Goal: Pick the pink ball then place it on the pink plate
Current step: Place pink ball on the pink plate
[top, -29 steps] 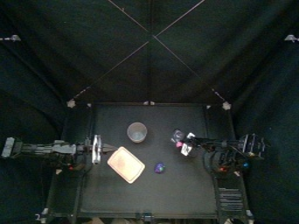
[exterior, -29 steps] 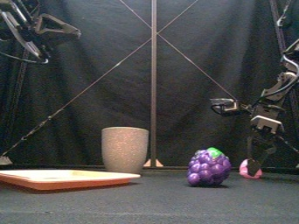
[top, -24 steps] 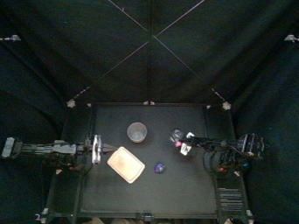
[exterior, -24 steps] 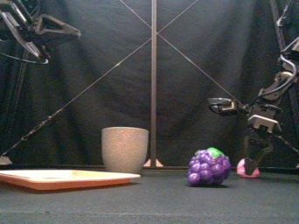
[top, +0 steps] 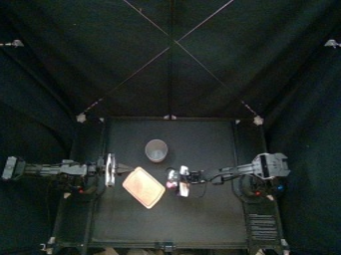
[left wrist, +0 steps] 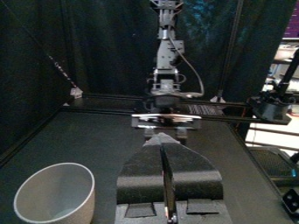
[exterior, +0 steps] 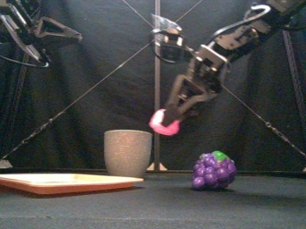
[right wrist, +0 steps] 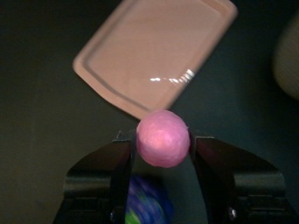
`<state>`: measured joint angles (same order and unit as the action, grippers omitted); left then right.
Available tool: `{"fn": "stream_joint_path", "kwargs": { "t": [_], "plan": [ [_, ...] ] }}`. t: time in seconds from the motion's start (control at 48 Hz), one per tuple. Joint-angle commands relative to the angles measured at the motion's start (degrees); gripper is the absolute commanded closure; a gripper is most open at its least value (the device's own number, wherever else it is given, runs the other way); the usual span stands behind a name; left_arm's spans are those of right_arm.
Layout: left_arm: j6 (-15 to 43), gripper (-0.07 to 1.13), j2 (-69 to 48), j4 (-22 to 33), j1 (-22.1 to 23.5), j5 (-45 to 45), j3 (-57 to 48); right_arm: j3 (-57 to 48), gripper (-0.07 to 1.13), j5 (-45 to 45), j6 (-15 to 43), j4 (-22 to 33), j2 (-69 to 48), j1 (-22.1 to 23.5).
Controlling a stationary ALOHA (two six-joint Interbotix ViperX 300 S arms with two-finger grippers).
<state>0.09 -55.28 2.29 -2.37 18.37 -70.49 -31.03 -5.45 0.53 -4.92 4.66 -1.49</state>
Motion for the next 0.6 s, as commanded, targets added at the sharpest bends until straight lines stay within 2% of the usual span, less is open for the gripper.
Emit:
{"fn": "stream_joint_path", "kwargs": {
  "t": [0.021,0.271,0.5,0.604],
  "plan": [
    [-0.09,1.01,0.35,0.09,-0.26,0.53,0.62,10.02,0.42,-0.44,0.0,0.26,6.77,-1.58],
    [-0.09,1.01,0.26,0.09,-0.26,0.53,0.35,26.19,0.42,-4.04,0.0,2.11,20.65,-1.58],
    [-0.18,1.01,0.26,0.09,-0.26,0.53,-0.26,31.55,0.42,-6.24,0.18,3.16,25.22,0.7],
    [-0.18,1.01,0.26,0.09,-0.26,0.53,-0.7,32.17,0.35,-6.24,0.09,3.16,25.75,1.49]
  ]
}}
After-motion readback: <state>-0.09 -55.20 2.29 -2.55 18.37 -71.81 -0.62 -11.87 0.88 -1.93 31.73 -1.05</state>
